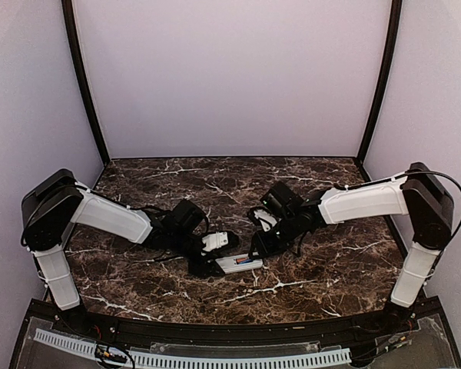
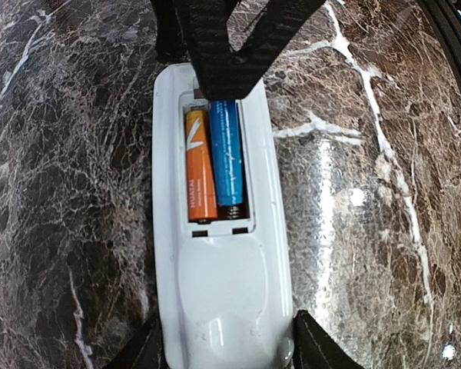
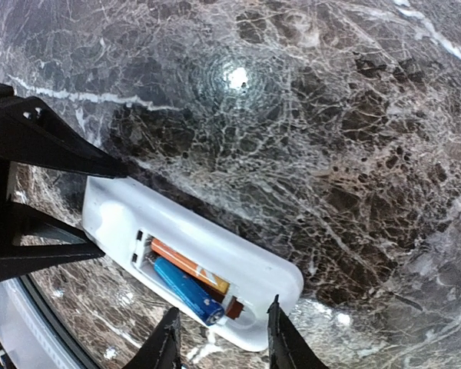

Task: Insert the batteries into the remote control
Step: Place the battery in the battery compartment, then load the battery into the battery compartment.

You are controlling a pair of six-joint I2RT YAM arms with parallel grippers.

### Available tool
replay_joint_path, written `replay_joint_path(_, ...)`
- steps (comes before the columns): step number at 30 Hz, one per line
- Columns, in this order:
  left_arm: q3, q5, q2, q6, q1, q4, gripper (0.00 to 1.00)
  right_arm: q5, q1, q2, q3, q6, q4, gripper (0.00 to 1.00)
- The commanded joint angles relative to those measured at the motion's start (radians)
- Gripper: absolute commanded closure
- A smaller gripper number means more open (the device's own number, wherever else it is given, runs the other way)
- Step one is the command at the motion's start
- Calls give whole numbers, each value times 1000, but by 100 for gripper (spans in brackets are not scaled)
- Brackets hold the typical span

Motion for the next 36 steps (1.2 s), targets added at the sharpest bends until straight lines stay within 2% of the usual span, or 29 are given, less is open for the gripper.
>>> replay_joint_path(1, 8, 16, 24, -5, -5, -42, 47, 64, 4, -23, 22, 17, -88, 67)
replay_joint_path(8, 8, 15, 26, -6, -6, -42, 47, 49, 36, -8, 48, 49, -105, 77)
replay_joint_path(17, 9, 16, 26, -6, -6, -43, 47, 67, 39, -8, 85, 46, -123, 76)
replay_joint_path(22, 11, 16, 29, -6, -7, -43, 47, 49, 39, 25, 97, 44, -113, 84)
replay_joint_path(29, 12, 14, 31, -6, -7, -45, 48, 50, 39, 37, 98, 40, -119, 91)
replay_joint_path(36, 14, 14, 33, -8, -7, -46, 50, 42, 41, 54, 93, 38, -114, 92)
